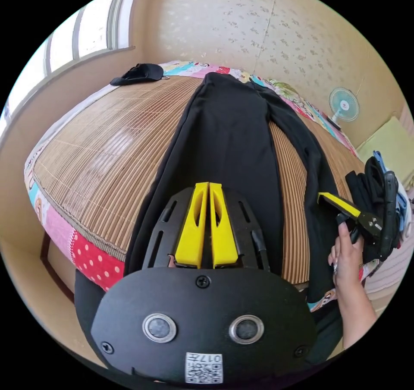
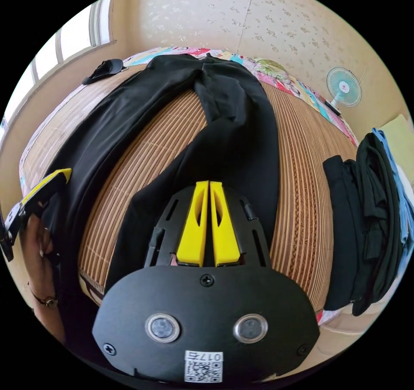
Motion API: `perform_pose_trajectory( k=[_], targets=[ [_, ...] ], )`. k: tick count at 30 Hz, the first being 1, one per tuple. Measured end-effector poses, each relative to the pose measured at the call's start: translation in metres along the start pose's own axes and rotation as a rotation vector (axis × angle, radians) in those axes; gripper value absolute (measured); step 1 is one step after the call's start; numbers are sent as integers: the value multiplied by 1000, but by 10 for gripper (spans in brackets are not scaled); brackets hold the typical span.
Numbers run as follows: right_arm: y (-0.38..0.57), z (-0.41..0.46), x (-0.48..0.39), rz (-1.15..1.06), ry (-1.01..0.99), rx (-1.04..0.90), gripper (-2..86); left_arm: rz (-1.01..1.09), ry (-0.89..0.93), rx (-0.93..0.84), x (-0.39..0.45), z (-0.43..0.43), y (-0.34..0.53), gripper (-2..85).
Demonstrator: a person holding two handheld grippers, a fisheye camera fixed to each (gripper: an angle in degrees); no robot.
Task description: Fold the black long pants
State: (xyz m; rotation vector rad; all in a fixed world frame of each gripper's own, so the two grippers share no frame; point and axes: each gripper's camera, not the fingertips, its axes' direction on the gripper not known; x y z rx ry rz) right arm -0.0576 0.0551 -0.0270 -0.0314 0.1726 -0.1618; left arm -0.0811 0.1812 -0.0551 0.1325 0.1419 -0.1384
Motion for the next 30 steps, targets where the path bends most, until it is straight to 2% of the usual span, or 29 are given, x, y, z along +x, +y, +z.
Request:
perform_pose_trajectory(
  k=[4, 9, 12, 16, 18, 20, 30],
  targets=[
    [42, -25, 8, 96, 53, -22, 9, 39, -44, 26, 5, -8, 11, -5],
    [137, -76, 52, 275, -45, 181, 20, 66, -100, 47, 15, -18, 25, -5],
    [163, -84, 76, 311, -131, 213, 36, 76, -123, 53, 21, -22, 30, -5],
    [174, -77, 92, 332, -172, 187, 78, 94, -159, 60, 31, -27, 37, -5],
    [179, -62, 95, 325, -260, 160, 111, 110, -183, 67, 38, -31, 44, -5],
    [190, -62, 93, 311, -296, 219, 133, 122, -199, 76, 42, -34, 50, -5],
    [206, -60, 83, 241, -239, 263, 120, 102, -156, 90, 49, -48, 68, -5]
  ],
)
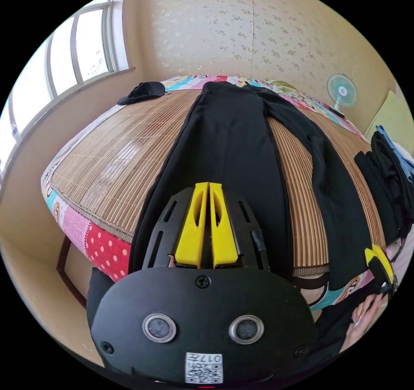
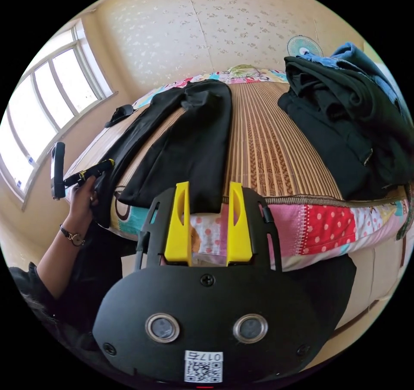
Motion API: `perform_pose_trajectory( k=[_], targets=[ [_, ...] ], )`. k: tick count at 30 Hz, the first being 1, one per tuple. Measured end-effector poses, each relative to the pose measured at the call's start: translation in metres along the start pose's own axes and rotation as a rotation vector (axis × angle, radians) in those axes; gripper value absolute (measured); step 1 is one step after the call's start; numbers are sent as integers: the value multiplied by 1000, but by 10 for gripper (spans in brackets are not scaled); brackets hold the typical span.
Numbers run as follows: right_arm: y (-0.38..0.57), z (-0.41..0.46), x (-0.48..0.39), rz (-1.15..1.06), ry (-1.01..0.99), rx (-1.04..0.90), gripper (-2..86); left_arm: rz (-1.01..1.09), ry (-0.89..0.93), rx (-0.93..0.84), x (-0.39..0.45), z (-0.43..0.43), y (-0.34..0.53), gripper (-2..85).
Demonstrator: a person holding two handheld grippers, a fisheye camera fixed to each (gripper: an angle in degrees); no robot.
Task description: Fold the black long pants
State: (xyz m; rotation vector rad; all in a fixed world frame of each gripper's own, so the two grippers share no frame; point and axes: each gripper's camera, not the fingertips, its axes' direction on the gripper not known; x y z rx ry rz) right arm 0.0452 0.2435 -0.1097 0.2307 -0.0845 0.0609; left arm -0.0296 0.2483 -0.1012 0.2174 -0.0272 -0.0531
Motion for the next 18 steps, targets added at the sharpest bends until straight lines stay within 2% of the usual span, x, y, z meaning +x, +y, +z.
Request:
perform_pose_trajectory(
  k=[18],
  targets=[
    [10, 3, -8, -15, 70, 53, 96, 27, -70, 14, 32, -17, 11, -5]
  ],
)
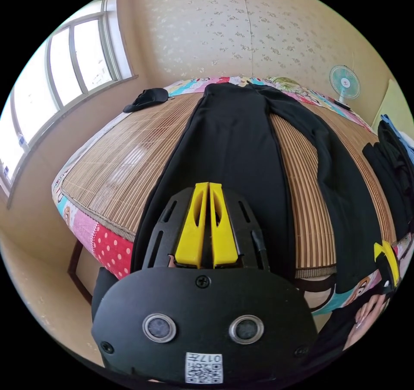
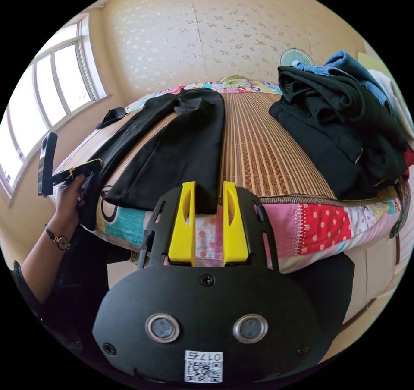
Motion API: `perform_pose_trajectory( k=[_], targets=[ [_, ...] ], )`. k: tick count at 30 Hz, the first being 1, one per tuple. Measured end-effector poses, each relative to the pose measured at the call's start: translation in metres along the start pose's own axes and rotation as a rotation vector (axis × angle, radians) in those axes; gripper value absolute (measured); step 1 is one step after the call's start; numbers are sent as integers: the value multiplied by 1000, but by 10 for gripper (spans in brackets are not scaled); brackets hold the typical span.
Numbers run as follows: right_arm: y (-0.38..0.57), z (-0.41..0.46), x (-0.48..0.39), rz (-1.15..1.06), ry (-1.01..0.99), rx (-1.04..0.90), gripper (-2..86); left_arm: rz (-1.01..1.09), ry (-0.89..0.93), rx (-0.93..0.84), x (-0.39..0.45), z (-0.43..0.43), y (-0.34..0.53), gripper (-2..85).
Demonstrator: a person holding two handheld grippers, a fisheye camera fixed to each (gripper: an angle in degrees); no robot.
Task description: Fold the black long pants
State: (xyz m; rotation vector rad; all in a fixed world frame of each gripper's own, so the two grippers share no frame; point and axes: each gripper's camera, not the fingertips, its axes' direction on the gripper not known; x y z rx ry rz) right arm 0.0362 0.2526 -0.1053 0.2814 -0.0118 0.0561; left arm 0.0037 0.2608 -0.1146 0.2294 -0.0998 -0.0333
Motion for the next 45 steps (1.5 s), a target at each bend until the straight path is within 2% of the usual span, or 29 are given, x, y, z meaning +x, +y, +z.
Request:
perform_pose_trajectory(
  k=[13, 20, 24, 25, 28, 30, 36, 38, 39, 40, 42, 44, 45],
  targets=[
    [-1, 2, 6, -10, 18, 14, 97, 4, -9, 2, -4, -1, 0, -6],
    [-1, -2, 19, 30, 14, 28, 94, -58, 131, 1, -38, -10, 28, -6],
    [-1, -3, 34, 78, -12, 40, 78, 14, 62, -1, -35, -32, 46, -7],
    [-2, -3, 36, 84, -3, 33, 73, 5, 83, -8, -37, -33, 45, -7],
    [-13, -5, 47, 98, -32, -28, 47, -118, 292, -45, -67, -29, 39, -9],
    [-25, -22, 65, 179, -154, -58, 31, -195, 452, -58, -93, -18, 33, -9],
    [-49, -129, 138, 303, -668, 124, 24, -144, 641, 15, -137, -14, 24, -8],
    [-45, -143, 157, 280, -619, 137, 22, -145, 641, -1, -147, -9, 23, -6],
    [-40, -138, 169, 273, -496, 88, 21, -136, 643, -29, -151, -2, 20, -4],
    [-38, -130, 175, 284, -425, 33, 20, -127, 646, -46, -153, 1, 19, -1],
    [-25, -86, 201, 359, -249, -199, 17, -109, 671, -108, -158, 14, 13, 23],
    [-14, -73, 210, 425, -267, -223, 15, -107, 724, -118, -164, 18, 12, 49],
    [-12, -80, 205, 433, -323, -161, 15, -108, 769, -102, -169, 16, 13, 62]
  ],
)
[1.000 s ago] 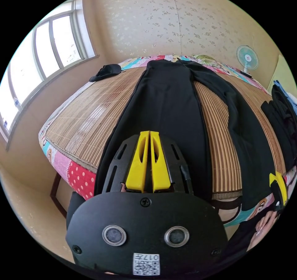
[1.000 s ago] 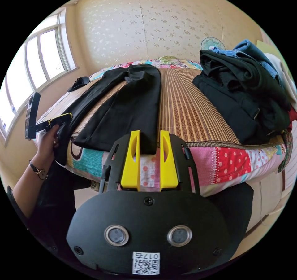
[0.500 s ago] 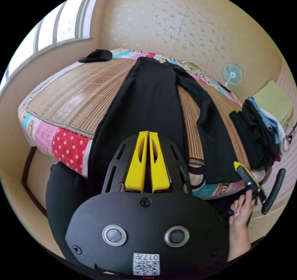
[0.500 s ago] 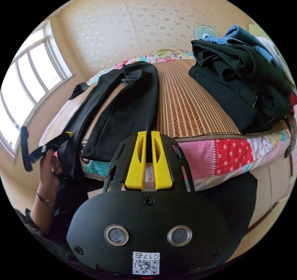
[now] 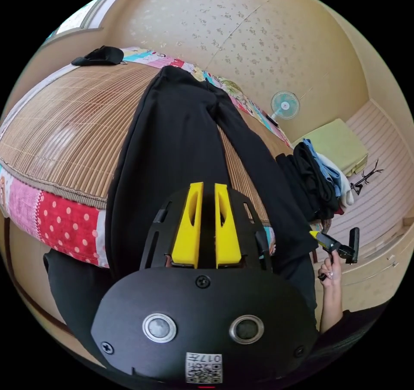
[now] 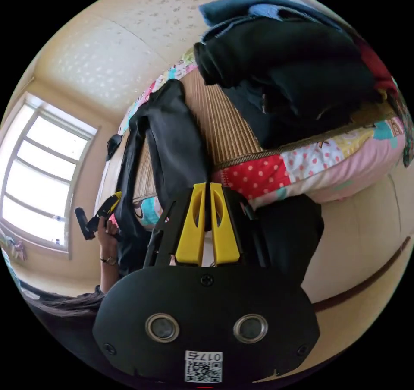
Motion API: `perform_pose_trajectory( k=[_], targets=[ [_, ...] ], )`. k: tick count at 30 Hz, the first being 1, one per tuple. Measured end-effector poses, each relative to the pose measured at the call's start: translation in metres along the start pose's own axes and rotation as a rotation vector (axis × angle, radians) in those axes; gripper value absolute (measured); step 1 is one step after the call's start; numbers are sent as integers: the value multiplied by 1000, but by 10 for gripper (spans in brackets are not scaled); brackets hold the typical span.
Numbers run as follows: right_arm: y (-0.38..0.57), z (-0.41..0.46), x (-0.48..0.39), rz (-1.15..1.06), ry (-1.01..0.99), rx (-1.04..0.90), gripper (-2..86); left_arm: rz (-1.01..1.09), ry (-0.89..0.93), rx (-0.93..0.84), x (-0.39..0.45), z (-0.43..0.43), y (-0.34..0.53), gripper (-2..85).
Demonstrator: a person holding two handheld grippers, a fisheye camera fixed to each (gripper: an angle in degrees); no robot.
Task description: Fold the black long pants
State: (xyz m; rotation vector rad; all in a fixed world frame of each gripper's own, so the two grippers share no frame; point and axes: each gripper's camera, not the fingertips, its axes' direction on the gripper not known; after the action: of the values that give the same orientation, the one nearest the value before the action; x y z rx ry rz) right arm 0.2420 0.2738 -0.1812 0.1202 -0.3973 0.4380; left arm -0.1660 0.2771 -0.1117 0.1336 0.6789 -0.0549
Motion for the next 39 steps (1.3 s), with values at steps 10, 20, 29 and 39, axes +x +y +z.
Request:
perform_pose_trajectory(
  k=[10, 20, 29, 39],
  targets=[
    [21, 61, -222, -754, -109, -55, 16, 39, 398, 178, -29, -55, -3, 139],
    [41, 160, -246, -877, -110, -295, 16, 39, 730, -169, -83, -1, -30, 158],
    [7, 149, -219, -888, -256, -440, 12, 144, 843, -212, -78, 15, -43, -5],
    [-45, 167, -190, -697, -416, -454, 3, 138, 307, -36, -80, -12, -57, 90]
  ],
)
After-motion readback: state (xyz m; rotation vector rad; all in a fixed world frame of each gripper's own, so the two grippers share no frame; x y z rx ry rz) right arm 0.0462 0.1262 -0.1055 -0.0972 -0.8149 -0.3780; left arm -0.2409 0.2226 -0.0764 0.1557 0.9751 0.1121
